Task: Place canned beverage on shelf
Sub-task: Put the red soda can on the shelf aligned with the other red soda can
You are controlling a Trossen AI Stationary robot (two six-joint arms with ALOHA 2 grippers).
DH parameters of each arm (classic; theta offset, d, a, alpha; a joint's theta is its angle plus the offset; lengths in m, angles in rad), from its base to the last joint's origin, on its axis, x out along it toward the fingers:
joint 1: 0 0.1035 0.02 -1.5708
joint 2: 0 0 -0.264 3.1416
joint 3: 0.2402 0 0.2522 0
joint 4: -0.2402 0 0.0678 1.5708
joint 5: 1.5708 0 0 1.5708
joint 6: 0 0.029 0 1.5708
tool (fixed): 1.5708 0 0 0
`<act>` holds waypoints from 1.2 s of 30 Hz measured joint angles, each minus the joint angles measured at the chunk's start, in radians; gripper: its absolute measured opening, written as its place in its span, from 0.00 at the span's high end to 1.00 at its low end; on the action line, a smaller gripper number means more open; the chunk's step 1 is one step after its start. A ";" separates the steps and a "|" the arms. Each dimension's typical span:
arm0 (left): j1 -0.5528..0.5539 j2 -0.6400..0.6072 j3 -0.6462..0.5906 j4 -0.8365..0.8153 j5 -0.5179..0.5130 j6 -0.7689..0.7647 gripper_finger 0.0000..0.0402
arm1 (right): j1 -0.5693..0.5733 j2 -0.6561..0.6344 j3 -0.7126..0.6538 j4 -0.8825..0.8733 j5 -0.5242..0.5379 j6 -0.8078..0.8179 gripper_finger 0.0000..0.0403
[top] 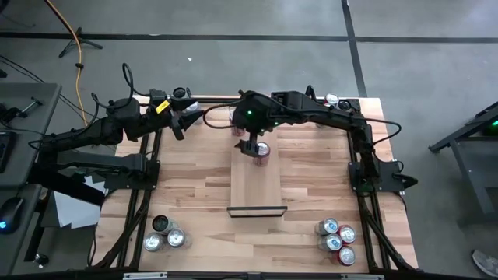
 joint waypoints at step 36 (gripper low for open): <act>0.000 0.000 0.000 -0.033 0.000 0.000 0.33 | 0.141 -0.006 -0.440 -0.084 -0.155 -0.147 0.99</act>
